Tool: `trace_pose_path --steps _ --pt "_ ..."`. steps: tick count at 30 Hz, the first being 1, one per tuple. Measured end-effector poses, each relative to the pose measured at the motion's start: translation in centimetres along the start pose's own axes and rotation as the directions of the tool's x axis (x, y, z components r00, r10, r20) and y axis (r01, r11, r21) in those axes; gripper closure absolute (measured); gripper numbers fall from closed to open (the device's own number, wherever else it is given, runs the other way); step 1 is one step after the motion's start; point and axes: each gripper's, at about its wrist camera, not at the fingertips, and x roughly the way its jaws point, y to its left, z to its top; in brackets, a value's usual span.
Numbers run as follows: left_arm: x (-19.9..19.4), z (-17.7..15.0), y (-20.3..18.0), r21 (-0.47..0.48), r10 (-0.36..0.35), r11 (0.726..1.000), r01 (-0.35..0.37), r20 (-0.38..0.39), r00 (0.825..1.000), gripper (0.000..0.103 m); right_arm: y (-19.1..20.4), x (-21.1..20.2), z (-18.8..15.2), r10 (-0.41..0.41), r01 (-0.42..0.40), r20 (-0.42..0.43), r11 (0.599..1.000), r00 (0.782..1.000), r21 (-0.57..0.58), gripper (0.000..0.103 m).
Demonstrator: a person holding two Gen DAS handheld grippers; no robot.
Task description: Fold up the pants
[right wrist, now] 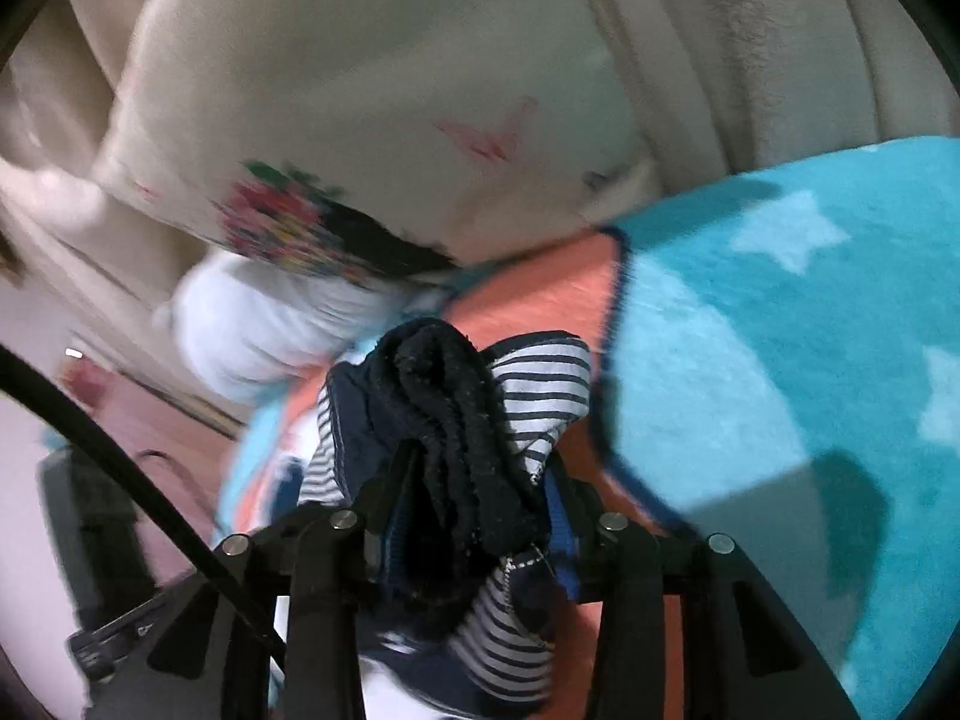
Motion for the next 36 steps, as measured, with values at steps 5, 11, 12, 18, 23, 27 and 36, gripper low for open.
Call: trace_pose_path --steps 5,11,12,18,23,27,36 --pt "-3.5 -0.1 0.8 -0.011 -0.024 1.0 0.025 0.078 0.997 0.053 1.2 -4.3 0.4 -0.021 0.022 0.12 1.0 0.992 -0.012 0.059" --pt "-3.9 -1.9 -0.4 0.0 -0.043 0.999 0.043 0.088 0.995 0.048 4.2 -5.2 2.0 0.197 -0.193 0.123 0.98 0.973 -0.047 0.059" --pt "-3.3 -2.4 -0.7 0.008 -0.043 0.999 0.042 0.061 0.997 0.048 4.0 -4.1 2.1 0.249 -0.249 0.081 0.968 0.965 -0.016 0.059" --pt "-1.6 -3.2 -1.2 0.016 -0.034 0.999 0.034 0.018 0.999 0.048 -0.9 0.3 1.3 0.19 -0.192 0.03 0.966 0.981 0.175 0.059" --pt "-3.4 -3.0 -1.7 0.037 -0.029 0.999 0.026 0.066 0.997 0.047 -1.1 -1.9 1.2 0.164 -0.178 0.09 0.969 0.982 0.174 0.058" --pt "-5.0 -3.2 -1.8 0.035 0.005 0.999 -0.009 0.118 0.993 0.047 0.3 -3.8 -0.4 0.264 -0.277 0.105 0.952 0.959 0.132 0.056" --pt "-8.3 -4.1 -3.4 0.099 0.19 0.969 -0.228 0.297 0.936 0.033 0.7 -3.8 -3.2 0.137 -0.142 0.056 0.984 0.989 0.108 0.054"
